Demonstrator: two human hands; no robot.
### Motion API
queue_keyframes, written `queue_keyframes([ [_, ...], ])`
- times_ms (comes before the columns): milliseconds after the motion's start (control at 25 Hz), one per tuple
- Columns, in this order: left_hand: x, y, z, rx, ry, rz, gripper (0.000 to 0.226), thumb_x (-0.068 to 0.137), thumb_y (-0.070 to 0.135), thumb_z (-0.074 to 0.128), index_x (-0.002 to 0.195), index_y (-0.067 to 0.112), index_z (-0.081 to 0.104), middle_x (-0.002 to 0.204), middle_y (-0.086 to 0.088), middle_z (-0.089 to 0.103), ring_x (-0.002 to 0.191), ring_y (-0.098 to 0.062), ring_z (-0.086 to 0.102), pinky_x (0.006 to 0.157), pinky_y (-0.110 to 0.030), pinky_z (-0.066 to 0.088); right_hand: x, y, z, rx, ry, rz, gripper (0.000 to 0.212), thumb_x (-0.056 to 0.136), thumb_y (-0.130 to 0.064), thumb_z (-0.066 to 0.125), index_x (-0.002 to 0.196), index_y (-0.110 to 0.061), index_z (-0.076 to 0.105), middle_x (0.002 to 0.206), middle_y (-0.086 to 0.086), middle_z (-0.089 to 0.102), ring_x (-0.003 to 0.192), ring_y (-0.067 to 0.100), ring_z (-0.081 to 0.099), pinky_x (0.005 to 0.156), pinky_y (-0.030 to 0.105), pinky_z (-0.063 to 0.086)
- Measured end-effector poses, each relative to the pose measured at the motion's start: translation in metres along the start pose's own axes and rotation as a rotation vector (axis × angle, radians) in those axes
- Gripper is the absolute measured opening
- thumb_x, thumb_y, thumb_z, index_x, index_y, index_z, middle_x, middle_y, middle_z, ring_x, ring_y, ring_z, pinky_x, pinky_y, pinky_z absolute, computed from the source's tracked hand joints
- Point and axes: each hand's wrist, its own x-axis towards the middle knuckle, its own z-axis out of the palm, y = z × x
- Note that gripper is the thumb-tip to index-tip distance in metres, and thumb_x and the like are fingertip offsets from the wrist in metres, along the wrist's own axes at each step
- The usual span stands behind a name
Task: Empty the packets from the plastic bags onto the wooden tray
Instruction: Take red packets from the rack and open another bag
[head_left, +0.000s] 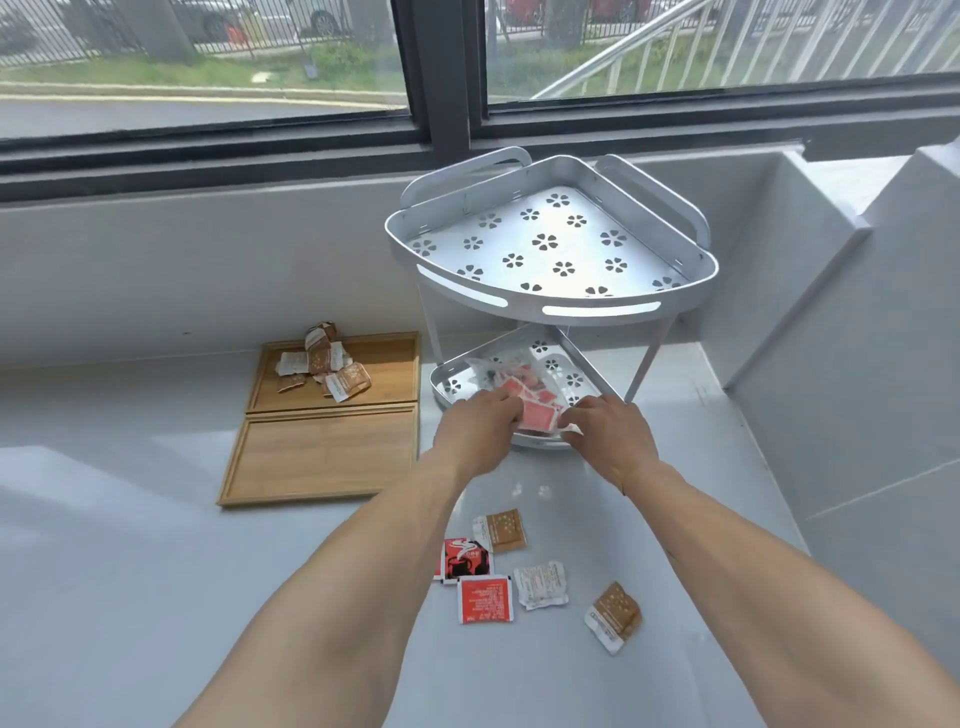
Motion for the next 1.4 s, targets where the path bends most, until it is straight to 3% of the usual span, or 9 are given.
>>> queue_keyframes([
  [240, -0.044, -0.017, -0.030, -0.085, 0.063, -0.074, 0.014, 0.096, 0.013, 0.044, 0.095, 0.021, 0.055, 0.097, 0.000, 0.064, 0.083, -0.029, 0.061, 0.070, -0.042, 0.053, -0.024, -0.035, -0.019, -0.010, 0.017, 0.033, 0.024, 0.098, -0.029, 0.045, 0.101, -0.029, 0.069, 0.099, -0.003, 0.071, 0.101, 0.024, 0.058, 0.089, 0.043, 0.046],
  [400, -0.074, -0.034, -0.039, -0.153, 0.143, -0.137, 0.014, 0.099, 0.016, 0.040, 0.096, 0.022, 0.052, 0.101, 0.000, 0.064, 0.084, -0.029, 0.059, 0.070, -0.046, 0.052, -0.036, -0.064, -0.039, 0.172, 0.132, 0.073, 0.019, 0.095, -0.031, 0.050, 0.096, -0.029, 0.068, 0.090, -0.002, 0.073, 0.092, 0.026, 0.063, 0.074, 0.037, 0.050],
  [560, -0.103, -0.055, -0.056, -0.275, 0.304, -0.190, 0.013, 0.102, 0.023, 0.039, 0.098, 0.023, 0.052, 0.099, 0.000, 0.065, 0.083, -0.028, 0.058, 0.070, -0.047, 0.050, -0.041, -0.102, -0.057, 0.272, 0.273, 0.048, 0.014, 0.094, -0.033, 0.056, 0.094, -0.029, 0.068, 0.089, -0.005, 0.073, 0.087, 0.022, 0.064, 0.061, 0.029, 0.040],
  [680, -0.124, -0.070, -0.073, -0.344, 0.425, -0.200, 0.014, 0.101, 0.020, 0.042, 0.098, 0.018, 0.055, 0.098, -0.002, 0.063, 0.085, -0.030, 0.059, 0.071, -0.047, 0.049, -0.045, -0.133, -0.064, 0.314, 0.342, -0.005, 0.011, 0.093, -0.031, 0.059, 0.092, -0.026, 0.069, 0.086, -0.002, 0.074, 0.084, 0.024, 0.064, 0.068, 0.034, 0.048],
  [800, -0.157, -0.094, -0.084, -0.393, 0.444, -0.214, 0.015, 0.101, 0.022, 0.043, 0.098, 0.018, 0.056, 0.097, 0.000, 0.063, 0.085, -0.029, 0.058, 0.072, -0.047, 0.050, -0.054, -0.167, -0.061, 0.276, 0.379, -0.077, 0.010, 0.092, -0.032, 0.061, 0.092, -0.027, 0.069, 0.084, -0.003, 0.073, 0.081, 0.023, 0.063, 0.065, 0.032, 0.046],
  [1040, -0.240, -0.153, -0.069, -0.344, 0.419, -0.191, 0.012, 0.099, 0.023, 0.050, 0.101, 0.021, 0.062, 0.104, 0.008, 0.062, 0.091, -0.017, 0.061, 0.071, -0.039, 0.051, -0.096, -0.241, -0.026, 0.330, 0.308, -0.205, 0.003, 0.085, -0.028, 0.070, 0.088, -0.028, 0.071, 0.077, -0.011, 0.071, 0.077, 0.014, 0.064, 0.065, 0.032, 0.052],
  [1240, -0.279, -0.183, -0.046, -0.400, 0.440, -0.240, 0.008, 0.096, 0.031, 0.056, 0.094, 0.027, 0.063, 0.101, 0.018, 0.057, 0.083, 0.001, 0.060, 0.068, -0.031, 0.052, -0.132, -0.296, 0.003, 0.427, 0.275, -0.171, 0.007, 0.081, -0.020, 0.071, 0.081, -0.027, 0.069, 0.069, -0.012, 0.065, 0.072, 0.014, 0.061, 0.063, 0.033, 0.051],
  [1400, -0.291, -0.190, -0.038, -0.507, 0.437, -0.282, 0.008, 0.093, 0.033, 0.060, 0.100, 0.029, 0.063, 0.103, 0.018, 0.054, 0.089, -0.003, 0.057, 0.070, -0.034, 0.053, -0.151, -0.327, 0.016, 0.487, 0.254, -0.086, 0.006, 0.083, -0.021, 0.067, 0.087, -0.026, 0.067, 0.070, -0.010, 0.064, 0.067, 0.014, 0.061, 0.062, 0.036, 0.051],
])
